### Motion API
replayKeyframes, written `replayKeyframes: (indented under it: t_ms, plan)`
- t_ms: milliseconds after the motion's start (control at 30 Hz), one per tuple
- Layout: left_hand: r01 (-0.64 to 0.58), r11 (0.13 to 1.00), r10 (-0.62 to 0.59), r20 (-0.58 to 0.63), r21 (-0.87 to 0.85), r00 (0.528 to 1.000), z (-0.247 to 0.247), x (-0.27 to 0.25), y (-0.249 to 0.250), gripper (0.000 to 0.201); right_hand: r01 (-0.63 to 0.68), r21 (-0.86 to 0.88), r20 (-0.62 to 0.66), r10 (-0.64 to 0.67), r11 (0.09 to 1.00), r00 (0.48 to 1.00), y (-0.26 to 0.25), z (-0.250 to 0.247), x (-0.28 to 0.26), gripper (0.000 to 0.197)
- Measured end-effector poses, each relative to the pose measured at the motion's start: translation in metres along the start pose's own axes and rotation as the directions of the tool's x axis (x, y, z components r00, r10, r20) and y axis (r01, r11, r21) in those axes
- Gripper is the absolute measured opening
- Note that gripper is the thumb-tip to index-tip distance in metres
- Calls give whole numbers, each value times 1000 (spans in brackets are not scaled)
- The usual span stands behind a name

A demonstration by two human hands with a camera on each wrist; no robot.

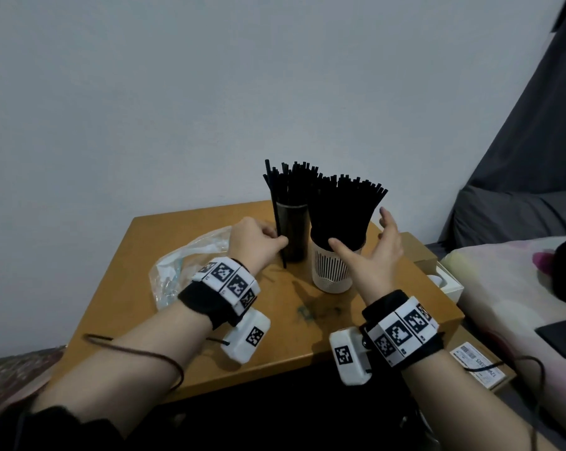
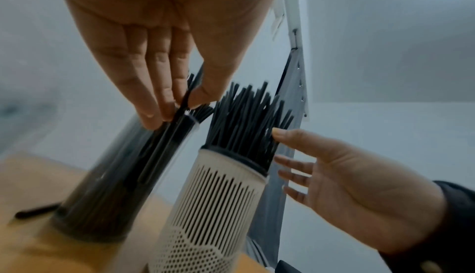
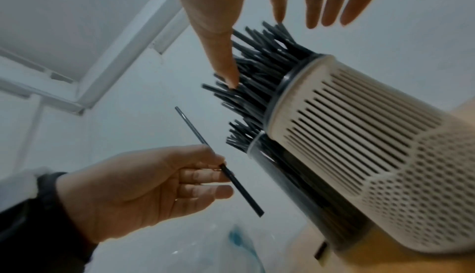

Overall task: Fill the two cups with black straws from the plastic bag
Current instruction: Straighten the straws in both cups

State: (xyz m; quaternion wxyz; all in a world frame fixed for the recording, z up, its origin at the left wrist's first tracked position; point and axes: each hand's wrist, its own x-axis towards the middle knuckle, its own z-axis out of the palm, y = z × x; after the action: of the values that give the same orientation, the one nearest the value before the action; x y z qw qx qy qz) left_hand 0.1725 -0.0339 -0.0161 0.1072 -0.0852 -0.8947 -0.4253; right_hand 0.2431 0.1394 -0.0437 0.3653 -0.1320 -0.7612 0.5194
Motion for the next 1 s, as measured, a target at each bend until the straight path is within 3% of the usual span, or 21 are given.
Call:
replayKeyframes:
  t_ms: [100,233,367,600,767,867,1000]
  plan:
    - [-84,996,84,-22,9,996,-19,-12,9,9,220,54,-135,-211,974,968,-24,-5,-13,68]
    - [-243,968,244,-7,64,970,-31,-24,23,13,415,114,-84,-408,903,909,-56,-3,-19,57]
    - [-334,940,333,32,68,942,-31,-37,33,18,437,206,11,-449,876,894,-77,-2,-13,58]
    - [-404,904,399,62,141,915,-25,-55,44,24,460,185,-4,-468,868,884,-88,-10,-6,57]
    - [-380,923,370,130,58,920,-20,-50,41,20,504,161,1,-511,849,860,-91,-22,0,48]
    - [-286,958,280,130,31,951,-22,-29,29,19,536,189,-39,-539,823,841,-91,-33,6,45]
    - [-129,972,97,166,196,981,-30,14,11,13,651,153,-99,-644,743,759,-86,-39,11,41]
